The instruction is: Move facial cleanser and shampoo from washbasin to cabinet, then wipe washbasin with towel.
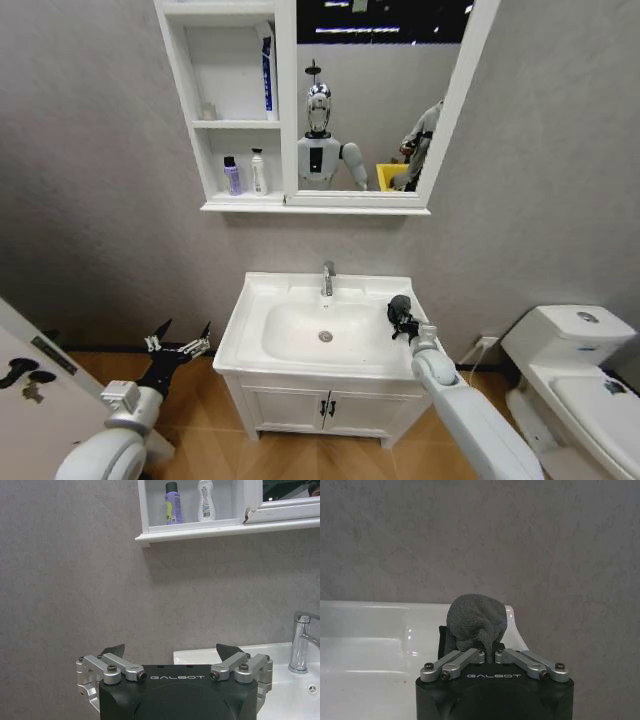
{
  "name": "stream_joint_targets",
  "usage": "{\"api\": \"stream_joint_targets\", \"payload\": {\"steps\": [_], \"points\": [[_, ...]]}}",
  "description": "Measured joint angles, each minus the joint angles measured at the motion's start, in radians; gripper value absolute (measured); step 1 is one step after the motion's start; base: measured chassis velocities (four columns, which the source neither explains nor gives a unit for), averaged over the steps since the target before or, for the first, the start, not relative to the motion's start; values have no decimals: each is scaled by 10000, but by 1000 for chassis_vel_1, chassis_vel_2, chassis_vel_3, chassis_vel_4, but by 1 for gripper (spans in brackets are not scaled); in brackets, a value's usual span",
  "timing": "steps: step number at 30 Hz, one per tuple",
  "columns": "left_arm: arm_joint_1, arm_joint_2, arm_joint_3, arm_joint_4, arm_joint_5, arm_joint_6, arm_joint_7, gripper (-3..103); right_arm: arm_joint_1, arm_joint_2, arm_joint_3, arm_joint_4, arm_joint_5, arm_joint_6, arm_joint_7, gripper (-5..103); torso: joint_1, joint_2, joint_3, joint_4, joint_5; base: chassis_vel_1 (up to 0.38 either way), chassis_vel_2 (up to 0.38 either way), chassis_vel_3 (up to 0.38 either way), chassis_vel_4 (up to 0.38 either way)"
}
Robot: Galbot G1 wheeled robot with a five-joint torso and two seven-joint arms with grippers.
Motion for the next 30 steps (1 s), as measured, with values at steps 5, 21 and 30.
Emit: {"api": "stream_joint_targets", "payload": {"steps": [5, 21, 30], "points": [[0, 0, 0, 0, 0, 1, 0, 100, 912, 160, -90, -1219, -17, 234, -586, 4, 1, 0, 0, 3, -2, 0, 0, 0, 0], [0, 0, -1, 0, 0, 1, 0, 100, 1001, 745, 345, -1997, -146, 494, -1486, 53, 2, -1, 1, 3, -2, 0, 0, 0, 0], [1, 0, -1, 0, 0, 1, 0, 100, -758, 279, 1338, 289, -771, 752, -1425, 80, 1, 0, 0, 1, -1, 0, 0, 0, 0]]}}
